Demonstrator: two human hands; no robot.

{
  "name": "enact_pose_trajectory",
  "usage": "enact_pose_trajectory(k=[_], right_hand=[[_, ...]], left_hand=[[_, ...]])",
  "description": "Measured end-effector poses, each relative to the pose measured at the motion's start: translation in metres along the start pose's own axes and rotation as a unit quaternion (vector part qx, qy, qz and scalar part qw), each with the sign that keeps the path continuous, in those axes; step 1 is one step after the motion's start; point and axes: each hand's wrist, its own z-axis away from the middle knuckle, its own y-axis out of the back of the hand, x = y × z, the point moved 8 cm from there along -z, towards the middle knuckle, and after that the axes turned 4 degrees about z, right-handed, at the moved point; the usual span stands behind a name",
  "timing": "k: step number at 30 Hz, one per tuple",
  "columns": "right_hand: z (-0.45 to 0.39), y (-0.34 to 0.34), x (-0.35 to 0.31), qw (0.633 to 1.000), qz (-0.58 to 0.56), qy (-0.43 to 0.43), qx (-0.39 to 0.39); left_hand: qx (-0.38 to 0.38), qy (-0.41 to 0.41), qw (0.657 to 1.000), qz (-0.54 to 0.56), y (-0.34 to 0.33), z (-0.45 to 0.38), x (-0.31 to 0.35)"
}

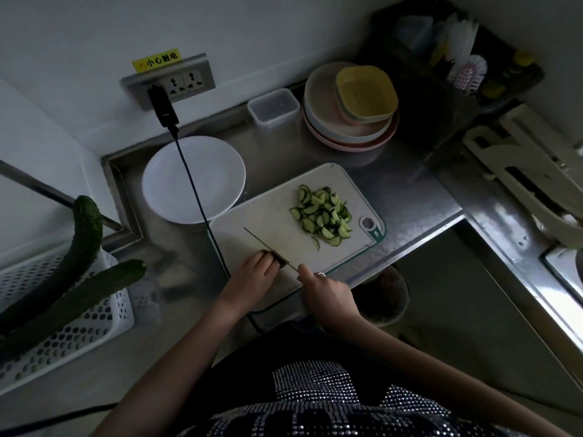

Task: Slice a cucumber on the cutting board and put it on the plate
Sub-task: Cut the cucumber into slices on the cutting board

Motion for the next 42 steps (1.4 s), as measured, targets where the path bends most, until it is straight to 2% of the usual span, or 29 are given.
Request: enact_pose_trajectory(k=[7, 13, 18, 24, 29, 42], right_hand=[[-0.001, 0.0, -0.001, 1.0, -0.005, -0.003, -0.001], [-0.002, -0.002, 0.0, 0.999, 0.022, -0.014, -0.031], [-0.002, -0.003, 0.002, 1.0, 0.009, -0.015, -0.024], [0.003, 0.007, 0.002, 1.0, -0.019, 0.007, 0.02], [0.0, -0.002, 0.003, 1.0, -0.006, 0.008, 0.006], [0.0, 0.0, 0.002, 1.0, 0.0, -0.004, -0.027]], left_hand=[[0.0, -0.002, 1.0, 0.001, 0.0, 0.0, 0.001], [0.014, -0.012, 1.0, -0.004, 0.008, -0.001, 0.004], [0.016, -0.008, 1.0, -0.004, 0.006, -0.002, 0.003], [-0.01, -0.002, 1.0, 0.006, -0.004, 0.001, -0.002], [0.0, 0.019, 1.0, -0.002, 0.002, -0.001, -0.002], [-0.004, 0.006, 1.0, 0.013, -0.003, 0.001, -0.003]])
